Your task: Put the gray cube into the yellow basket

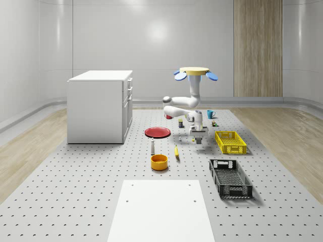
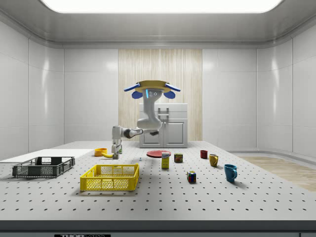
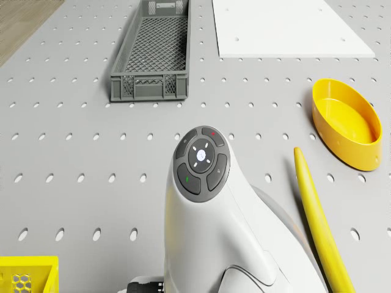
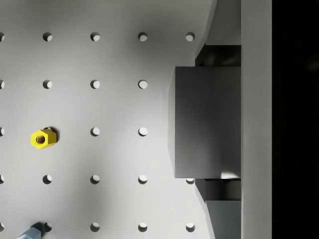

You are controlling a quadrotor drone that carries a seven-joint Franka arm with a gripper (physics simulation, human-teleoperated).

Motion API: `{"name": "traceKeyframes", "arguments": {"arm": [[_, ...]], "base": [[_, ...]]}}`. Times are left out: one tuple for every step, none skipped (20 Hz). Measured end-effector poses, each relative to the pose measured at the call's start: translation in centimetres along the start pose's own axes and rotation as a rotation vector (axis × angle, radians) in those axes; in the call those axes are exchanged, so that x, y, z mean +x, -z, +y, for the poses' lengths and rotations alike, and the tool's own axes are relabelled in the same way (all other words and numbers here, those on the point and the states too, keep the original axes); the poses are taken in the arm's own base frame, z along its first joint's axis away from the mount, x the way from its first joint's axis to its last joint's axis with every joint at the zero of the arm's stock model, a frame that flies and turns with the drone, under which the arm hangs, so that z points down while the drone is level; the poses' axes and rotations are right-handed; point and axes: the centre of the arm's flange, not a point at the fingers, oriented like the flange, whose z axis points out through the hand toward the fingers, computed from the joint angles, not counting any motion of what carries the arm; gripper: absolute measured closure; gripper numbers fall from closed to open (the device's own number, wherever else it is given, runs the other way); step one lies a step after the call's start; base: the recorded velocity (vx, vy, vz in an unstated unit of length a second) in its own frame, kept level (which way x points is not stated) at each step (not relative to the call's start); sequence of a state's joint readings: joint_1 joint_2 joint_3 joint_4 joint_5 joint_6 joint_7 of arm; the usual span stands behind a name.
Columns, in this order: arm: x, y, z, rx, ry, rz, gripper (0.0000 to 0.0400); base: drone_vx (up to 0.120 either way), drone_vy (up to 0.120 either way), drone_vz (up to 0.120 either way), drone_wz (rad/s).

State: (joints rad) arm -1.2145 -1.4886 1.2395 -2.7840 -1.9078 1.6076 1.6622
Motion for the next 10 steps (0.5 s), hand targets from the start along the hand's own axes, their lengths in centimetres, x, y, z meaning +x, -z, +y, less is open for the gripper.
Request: {"name": "traceKeyframes", "arguments": {"arm": [[0.0, 0.15, 0.0, 0.0, 0.0, 0.0, 0.0149], [0.0, 0.26, 0.0, 0.0, 0.0, 0.0, 0.0149], [0.0, 0.36, 0.0, 0.0, 0.0, 0.0, 0.0149], [0.0, 0.44, 0.0, 0.0, 0.0, 0.0, 0.0149], [0.0, 0.5, 0.0, 0.0, 0.0, 0.0, 0.0149], [0.0, 0.55, 0.0, 0.0, 0.0, 0.0, 0.0149], [0.0, 0.59, 0.0, 0.0, 0.0, 0.0, 0.0149], [0.0, 0.62, 0.0, 0.0, 0.0, 0.0, 0.0149], [0.0, 0.65, 0.0, 0.0, 0.0, 0.0, 0.0149], [0.0, 0.67, 0.0, 0.0, 0.0, 0.0, 0.0149]], "base": [[-0.12, 0.12, 0.12, 0.0], [-0.12, 0.12, 0.12, 0.0], [-0.12, 0.12, 0.12, 0.0], [-0.12, 0.12, 0.12, 0.0], [-0.12, 0.12, 0.12, 0.0], [-0.12, 0.12, 0.12, 0.0], [-0.12, 0.12, 0.12, 0.0], [-0.12, 0.12, 0.12, 0.0], [-0.08, 0.12, 0.12, 0.0], [0.0, 0.12, 0.12, 0.0]]}}
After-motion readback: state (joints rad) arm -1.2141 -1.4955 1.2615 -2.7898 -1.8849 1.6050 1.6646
